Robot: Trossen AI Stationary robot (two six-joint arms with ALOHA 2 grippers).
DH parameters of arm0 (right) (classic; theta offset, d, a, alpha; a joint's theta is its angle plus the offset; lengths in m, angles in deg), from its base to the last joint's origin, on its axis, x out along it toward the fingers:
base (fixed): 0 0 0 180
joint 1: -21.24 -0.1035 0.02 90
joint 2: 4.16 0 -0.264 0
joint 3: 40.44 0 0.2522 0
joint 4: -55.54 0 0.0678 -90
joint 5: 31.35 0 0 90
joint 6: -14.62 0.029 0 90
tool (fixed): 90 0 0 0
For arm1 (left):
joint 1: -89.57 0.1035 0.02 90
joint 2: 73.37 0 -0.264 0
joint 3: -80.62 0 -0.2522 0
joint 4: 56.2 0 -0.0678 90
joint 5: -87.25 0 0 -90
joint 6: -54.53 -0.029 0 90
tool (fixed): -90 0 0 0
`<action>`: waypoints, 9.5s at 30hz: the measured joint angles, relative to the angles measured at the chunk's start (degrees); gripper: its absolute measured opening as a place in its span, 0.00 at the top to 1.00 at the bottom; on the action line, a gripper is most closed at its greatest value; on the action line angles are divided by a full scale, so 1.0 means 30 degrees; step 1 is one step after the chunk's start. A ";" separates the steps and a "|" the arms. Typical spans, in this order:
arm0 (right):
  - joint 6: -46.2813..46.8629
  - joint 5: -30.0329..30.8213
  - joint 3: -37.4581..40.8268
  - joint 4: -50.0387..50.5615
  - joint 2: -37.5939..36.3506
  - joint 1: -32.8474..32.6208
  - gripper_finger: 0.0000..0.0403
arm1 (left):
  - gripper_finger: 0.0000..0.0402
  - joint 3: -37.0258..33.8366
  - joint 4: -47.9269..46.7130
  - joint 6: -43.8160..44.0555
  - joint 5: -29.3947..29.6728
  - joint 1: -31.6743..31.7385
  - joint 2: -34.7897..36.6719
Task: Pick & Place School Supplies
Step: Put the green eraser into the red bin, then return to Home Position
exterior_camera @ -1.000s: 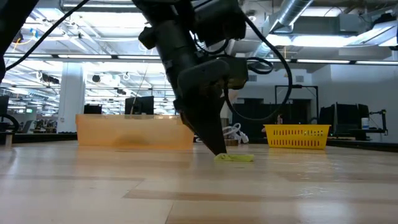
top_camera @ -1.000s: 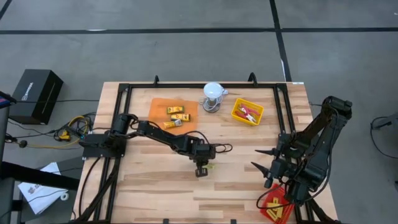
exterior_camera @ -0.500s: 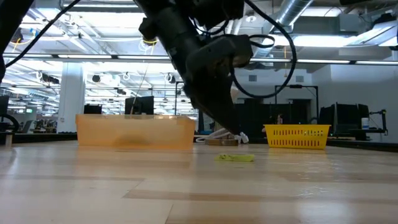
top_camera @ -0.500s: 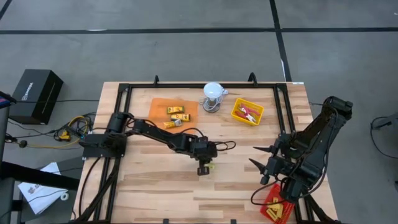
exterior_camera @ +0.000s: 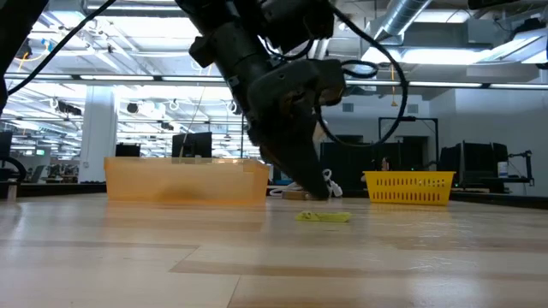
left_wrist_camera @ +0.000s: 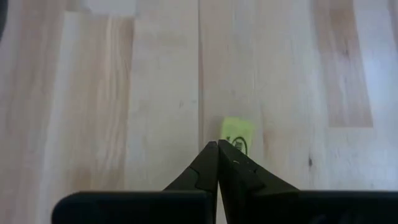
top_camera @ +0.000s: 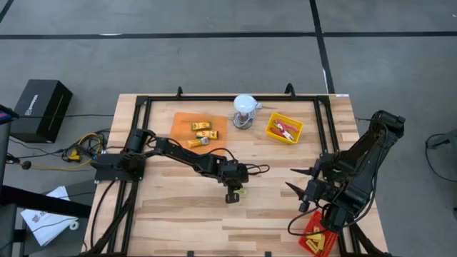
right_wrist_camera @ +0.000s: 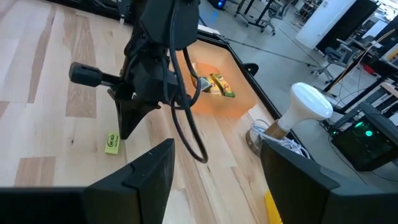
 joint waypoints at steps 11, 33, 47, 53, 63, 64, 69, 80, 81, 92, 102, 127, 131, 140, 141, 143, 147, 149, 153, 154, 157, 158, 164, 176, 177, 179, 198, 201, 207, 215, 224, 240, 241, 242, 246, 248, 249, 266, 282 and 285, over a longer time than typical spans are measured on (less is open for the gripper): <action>0.0007 -0.0043 0.0000 -0.0352 0.0007 0.0000 0.44 | 1.00 -0.0015 0.0037 0.0117 -0.0111 -0.0067 -0.0084; -0.0015 -0.0576 0.0000 -0.0517 0.0004 -0.0029 0.44 | 1.00 0.0022 0.0398 -0.0183 -0.0708 0.0472 -0.0640; -0.0030 -0.0898 0.0000 -0.0517 0.0000 -0.0029 0.44 | 1.00 -0.0015 0.0180 -0.0456 -0.0188 0.1020 -0.0720; -0.0388 -0.0925 0.0000 -0.0647 0.0007 -0.0022 0.44 | 1.00 -0.0015 0.0150 -0.0889 -0.0120 0.1322 -0.0720; -0.1004 -0.0902 0.0000 -0.0834 0.0007 -0.0022 0.44 | 1.00 -0.0015 -0.0171 -0.2020 0.0804 0.2174 -0.0589; -0.1024 -0.0900 0.0000 -0.0808 0.0007 -0.0022 0.44 | 1.00 -0.0022 -0.0242 -0.2201 0.0925 0.2341 -0.0567; -0.1028 -0.0925 0.0000 -0.0787 0.0007 -0.0022 0.44 | 0.97 -0.0044 -0.0295 -0.2240 0.1166 0.3046 -0.0228; -0.2809 -0.2557 0.0000 -0.1019 0.0237 0.2413 0.44 | 0.68 -0.0042 -0.1419 -0.3003 0.2356 0.3608 0.2926; -0.3395 -0.3043 0.0013 -0.1075 0.0345 0.2818 0.44 | 0.66 -0.0036 -0.1529 -0.3009 0.2387 0.3621 0.3420; -1.5399 -1.1473 0.0029 -0.9391 0.1791 0.8397 0.47 | 0.61 -0.0007 -0.3638 -0.2282 0.3824 0.2677 0.9246; -2.1271 -2.0768 0.0005 -1.4027 0.3879 1.3850 0.52 | 0.64 -0.2941 -0.3851 -0.0135 0.6333 0.0252 1.3900; -2.2541 -2.6563 -0.1438 -1.7390 1.0337 1.6531 0.50 | 0.64 -1.1074 0.1062 0.2339 0.8080 -0.0583 1.7508; -2.2535 -2.6571 -0.1472 -1.7416 1.0382 1.6582 0.51 | 0.64 -1.1074 0.1184 0.2247 0.8082 -0.0583 1.7508; -2.2247 -2.6919 -0.1504 -1.7599 1.0992 1.6887 0.54 | 0.64 -1.1081 0.1346 0.2208 0.8080 -0.0583 1.7508; -2.2144 -2.7021 -0.1438 -1.7371 1.1163 1.6888 0.54 | 0.64 -1.1081 0.1353 0.2208 0.8080 -0.0583 1.7508; -2.1837 -2.7392 -0.1541 -1.7907 1.1611 1.6888 0.54 | 0.64 -1.1081 0.1368 0.2208 0.8080 -0.0583 1.7508; -2.1807 -2.7554 -0.1581 -1.8306 1.2268 1.6874 0.54 | 0.64 -1.1083 0.1412 0.2208 0.8074 -0.0583 1.7508; -2.1814 -2.7540 -0.1581 -1.8381 1.2335 1.6874 0.55 | 0.64 -1.1089 0.1461 0.2204 0.8076 -0.0583 1.7508; -2.2251 -2.7537 -0.1559 -1.8427 1.2338 1.7060 0.68 | 0.64 -1.1089 0.1470 0.2206 0.8080 -0.0583 1.7508; -2.2353 -2.7575 -0.1559 -1.8400 1.2313 1.7122 0.75 | 0.64 -1.1089 0.1477 0.2200 0.8080 -0.0583 1.7508; -2.2878 -2.7911 -0.1556 -1.8364 1.2323 1.7205 0.95 | 0.64 -1.1089 0.1492 0.2199 0.8080 -0.0583 1.7506; -2.2890 -2.8134 -0.1545 -1.8359 1.2327 1.7321 0.95 | 0.64 -1.1089 0.1499 0.2184 0.8080 -0.0583 1.7508; -2.2827 -2.9595 -0.1715 -1.8500 1.2362 1.7413 0.98 | 0.64 -1.1089 0.1557 0.2149 0.8080 -0.0583 1.7501; -2.4480 -3.1098 -0.6758 -1.1388 1.1580 1.7028 0.98 | 0.64 -1.1089 0.1588 0.2018 0.8080 -0.0583 1.7501; -2.4477 -3.1039 -0.7204 -1.0502 1.1430 1.6947 0.98 | 0.64 -1.1089 0.1587 0.1808 0.8080 -0.0583 1.7501; -2.4471 -3.0716 -0.7812 -0.8133 1.0789 1.6702 0.98 | 0.64 -1.1089 0.1587 0.1612 0.8086 -0.0583 1.7501; -0.9190 -2.7989 -0.5242 0.0536 0.3847 0.7535 0.98 | 0.64 -1.1089 0.1614 0.1559 0.8087 -0.0583 1.7501; -0.5012 -2.7279 -0.3619 -0.1201 0.3073 0.4975 0.98 | 0.64 -1.1089 0.1613 0.1582 0.8080 -0.0583 1.7501; 0.2224 -2.5823 -0.0530 -0.5464 0.3102 0.0641 0.98 | 0.64 -1.1089 0.1608 0.1683 0.7583 -0.0597 1.7501; 0.6207 -2.3579 0.0889 -0.7994 0.4404 -0.1578 0.98 | 0.64 -1.1089 0.1608 0.1690 0.7396 -0.0597 1.7501; 0.8050 -2.2595 0.0889 -0.8152 0.4860 -0.1743 0.81 | 0.64 -1.1089 0.1721 0.1677 0.7045 -0.0597 1.7501; 0.5049 -2.0960 0.0003 -0.8776 0.4845 -0.0640 0.53 | 0.64 -1.1089 0.2083 0.1639 0.7053 -0.0597 1.7494; 0.4977 -2.0733 -0.0093 -0.8762 0.4845 -0.0663 0.53 | 0.64 -1.1089 0.2091 0.1620 0.7053 -0.0597 1.7494; 0.4868 -2.0362 -0.0235 -0.8773 0.4845 -0.0680 0.52 | 0.64 -1.1089 0.2146 0.1525 0.7053 -0.0597 1.7494; 0.3927 -1.7930 -0.1376 -0.8852 0.4845 -0.0946 0.51 | 0.64 -1.1089 0.3514 0.0410 0.6523 -0.0597 1.7494; 0.3289 -1.6784 -0.2145 -0.8859 0.4832 -0.1018 0.51 | 0.64 -1.1089 0.4577 -0.0299 0.5954 -0.0614 1.7575; 0.2937 -1.6281 -0.2523 -0.8844 0.4830 -0.1027 0.52 | 0.64 -1.1089 0.5280 -0.0463 0.5771 -0.0626 1.7596; -1.0231 -0.6535 -0.8916 -0.9790 0.4808 -0.1068 0.59 | 0.64 -1.1074 1.2744 -0.1350 0.3985 -0.0546 1.7785; -1.6122 -0.5027 -0.5622 -1.6625 0.2406 -0.3031 0.57 | 0.59 -1.3713 1.0881 -0.3376 -0.1636 -0.0470 2.5139; -1.7365 -0.4930 -0.2412 -2.0327 0.0599 -0.3425 0.57 | 0.59 -1.6242 1.0976 -0.2323 -0.1294 -0.0437 2.7836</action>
